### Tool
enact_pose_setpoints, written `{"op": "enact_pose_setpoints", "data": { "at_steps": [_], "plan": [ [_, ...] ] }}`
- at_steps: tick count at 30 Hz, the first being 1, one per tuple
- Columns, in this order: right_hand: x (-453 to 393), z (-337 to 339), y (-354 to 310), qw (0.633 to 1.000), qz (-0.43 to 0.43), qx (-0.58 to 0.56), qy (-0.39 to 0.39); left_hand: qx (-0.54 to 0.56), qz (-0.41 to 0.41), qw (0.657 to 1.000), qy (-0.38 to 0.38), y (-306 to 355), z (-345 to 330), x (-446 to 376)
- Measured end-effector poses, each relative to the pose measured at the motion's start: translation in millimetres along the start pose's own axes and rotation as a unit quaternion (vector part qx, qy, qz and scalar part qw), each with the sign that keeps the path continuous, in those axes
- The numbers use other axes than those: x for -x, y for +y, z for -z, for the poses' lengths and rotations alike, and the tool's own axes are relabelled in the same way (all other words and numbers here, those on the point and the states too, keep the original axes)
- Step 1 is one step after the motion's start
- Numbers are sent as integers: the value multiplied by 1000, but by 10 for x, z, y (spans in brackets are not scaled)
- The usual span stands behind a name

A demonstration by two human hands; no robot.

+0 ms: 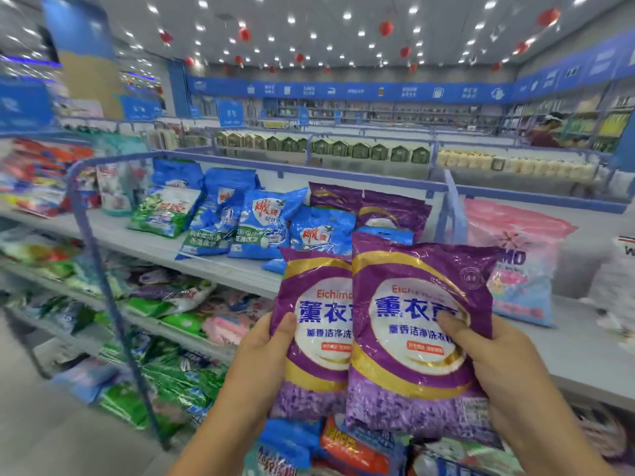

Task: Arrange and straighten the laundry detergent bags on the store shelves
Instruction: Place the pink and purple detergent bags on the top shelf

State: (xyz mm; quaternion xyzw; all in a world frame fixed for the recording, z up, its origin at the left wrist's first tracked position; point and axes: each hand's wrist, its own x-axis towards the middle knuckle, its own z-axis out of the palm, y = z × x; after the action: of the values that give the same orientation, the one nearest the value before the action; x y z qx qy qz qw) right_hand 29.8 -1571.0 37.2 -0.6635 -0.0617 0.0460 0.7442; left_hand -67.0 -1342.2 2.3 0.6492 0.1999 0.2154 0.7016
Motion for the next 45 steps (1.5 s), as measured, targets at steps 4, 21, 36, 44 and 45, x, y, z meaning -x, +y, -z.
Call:
{"op": "enact_pose_setpoints", "data": {
  "at_steps": [4, 21, 36, 44, 45],
  "plan": [
    [-187, -343, 57, 1000, 8, 14, -1, 1, 5, 1000, 15, 23, 230, -246],
    [-2085, -1254, 382, 997, 17, 15, 72, -64, 2, 997, 52, 129, 256, -2433],
    [-3297, -1499, 697, 877, 55, 377, 294, -435, -228, 863, -119, -142, -250, -3949],
    [-3323, -1569, 686, 846, 10, 407, 346, -469, -229, 840, -146, -274, -208, -4154],
    [-3321, -1595, 680, 839, 15, 412, 356, -472, -229, 838, -147, -285, -214, -4170]
  ]
}}
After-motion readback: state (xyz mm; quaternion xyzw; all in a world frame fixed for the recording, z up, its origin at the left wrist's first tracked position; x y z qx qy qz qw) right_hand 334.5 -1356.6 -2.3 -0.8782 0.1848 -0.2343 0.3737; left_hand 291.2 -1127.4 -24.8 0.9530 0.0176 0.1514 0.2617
